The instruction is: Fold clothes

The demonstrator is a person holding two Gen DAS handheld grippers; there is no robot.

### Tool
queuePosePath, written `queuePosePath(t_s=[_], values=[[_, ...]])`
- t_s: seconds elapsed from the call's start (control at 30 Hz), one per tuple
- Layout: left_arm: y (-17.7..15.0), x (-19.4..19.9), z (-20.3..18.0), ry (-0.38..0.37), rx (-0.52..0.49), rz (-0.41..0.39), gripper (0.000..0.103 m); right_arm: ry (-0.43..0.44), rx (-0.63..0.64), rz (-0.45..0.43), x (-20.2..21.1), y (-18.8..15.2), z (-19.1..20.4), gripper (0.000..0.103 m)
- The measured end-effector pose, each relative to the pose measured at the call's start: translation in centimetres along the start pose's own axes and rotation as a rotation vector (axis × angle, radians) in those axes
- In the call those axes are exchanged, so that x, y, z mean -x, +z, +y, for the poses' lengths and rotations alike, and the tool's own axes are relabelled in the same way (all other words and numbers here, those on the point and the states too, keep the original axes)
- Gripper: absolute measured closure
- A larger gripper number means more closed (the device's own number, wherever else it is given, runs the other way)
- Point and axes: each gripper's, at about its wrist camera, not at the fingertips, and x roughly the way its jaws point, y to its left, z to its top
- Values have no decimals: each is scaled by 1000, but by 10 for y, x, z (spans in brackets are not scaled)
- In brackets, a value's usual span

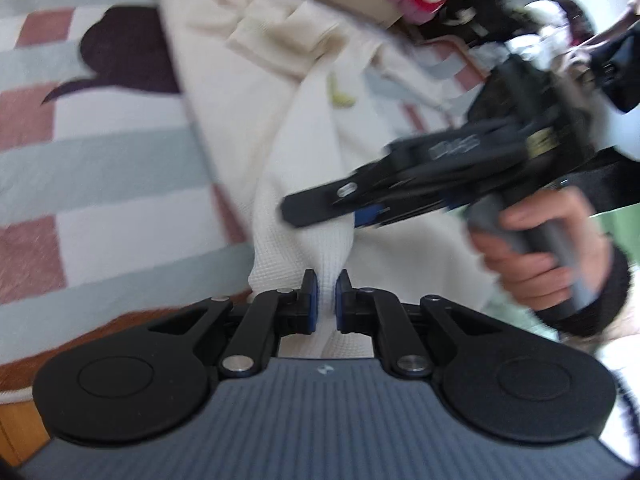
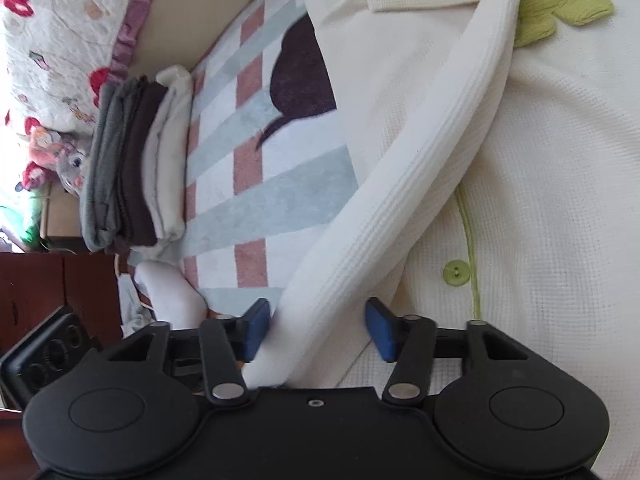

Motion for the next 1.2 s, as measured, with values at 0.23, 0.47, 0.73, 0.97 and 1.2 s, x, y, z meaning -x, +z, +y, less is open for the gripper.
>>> queuePosePath(t_s=[0.23, 0.47, 0.73, 0.97, 1.2], values=[[41, 2, -60, -169, -74, -19, 93, 81, 178, -127, 78, -1, 14, 92], [57, -33, -94, -170, -132, -11, 49, -303, 318, -203, 146, -5, -19, 93], [27, -70, -64, 8, -109, 18, 47, -382, 14, -239, 135, -35, -95, 61], [27, -77, -89, -117, -186, -27, 39, -203, -243, -408, 164, -81, -118, 59], [18, -117, -120, -31, -264, 145, 24, 29, -347, -359, 138, -94, -119, 84]])
